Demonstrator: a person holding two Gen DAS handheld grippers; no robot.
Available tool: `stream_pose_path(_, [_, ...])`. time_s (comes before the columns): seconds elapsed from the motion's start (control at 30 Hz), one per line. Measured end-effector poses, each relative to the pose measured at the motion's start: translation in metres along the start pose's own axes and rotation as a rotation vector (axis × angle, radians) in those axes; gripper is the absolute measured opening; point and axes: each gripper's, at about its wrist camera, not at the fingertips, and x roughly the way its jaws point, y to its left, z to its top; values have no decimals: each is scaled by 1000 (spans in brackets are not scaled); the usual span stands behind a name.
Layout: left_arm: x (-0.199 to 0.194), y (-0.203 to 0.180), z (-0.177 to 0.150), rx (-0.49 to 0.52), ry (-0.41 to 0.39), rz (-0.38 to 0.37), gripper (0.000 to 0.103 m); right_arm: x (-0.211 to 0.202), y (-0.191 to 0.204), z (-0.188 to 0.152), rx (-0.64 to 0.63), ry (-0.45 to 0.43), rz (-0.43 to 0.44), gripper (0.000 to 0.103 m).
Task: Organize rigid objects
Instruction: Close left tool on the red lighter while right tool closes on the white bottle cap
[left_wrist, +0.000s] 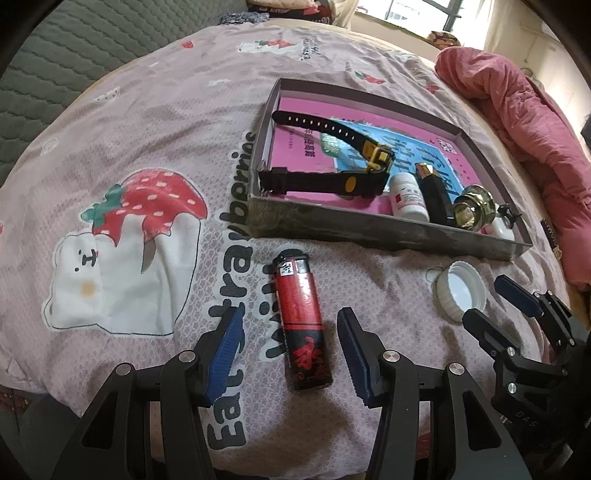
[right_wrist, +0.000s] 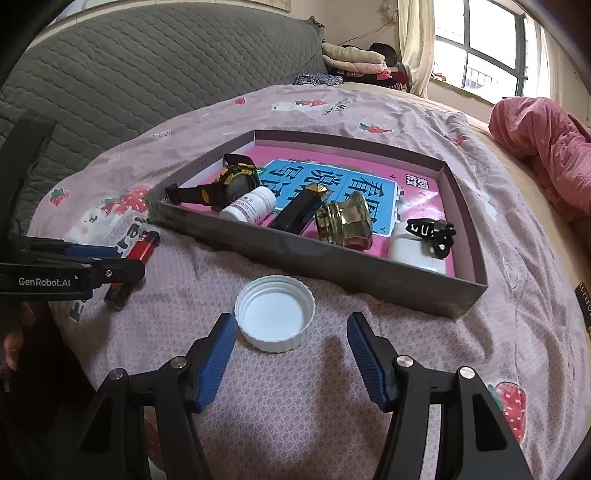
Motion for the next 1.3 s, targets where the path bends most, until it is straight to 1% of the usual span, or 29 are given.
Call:
stream_pose_path(0.27, [9, 0, -1, -5, 5, 11, 55, 7, 0, 0, 10, 7, 12, 62])
stream_pose_path(0.43, [15, 2, -2, -17, 2, 1, 55, 11, -1, 1, 14, 10, 22, 62])
stream_pose_path(0.47, [15, 3, -2, -20, 0, -3, 55, 12, 0, 1, 13, 11, 22, 64])
stream_pose_path(0.5, [16, 4, -2, -24, -2, -7, 55, 12, -1, 1, 12, 11, 20, 65])
stream_pose_path(0.67, [19, 7, -2, -38, -10, -20, 55, 24, 2, -2, 2, 35, 5, 65])
stream_pose_path(0.83, [19, 6, -4, -39, -22, -18, 55, 27, 5, -1, -9, 27, -11, 65])
stream_pose_path(1.03, [19, 1, -9, -30, -51, 17, 55, 32, 10, 1, -32, 28, -38, 65])
stream_pose_path(1.13, [19, -2, -10, -19, -57, 38, 55, 33, 10, 2, -29, 25, -34, 65])
stream_pose_path(1.23, [19, -8, -10, 4, -59, 63, 49, 33, 9, 3, -26, 21, -21, 60])
stream_pose_path(1.3, [19, -12, -9, 19, -61, 71, 43, 32, 8, 4, -22, 17, -7, 51])
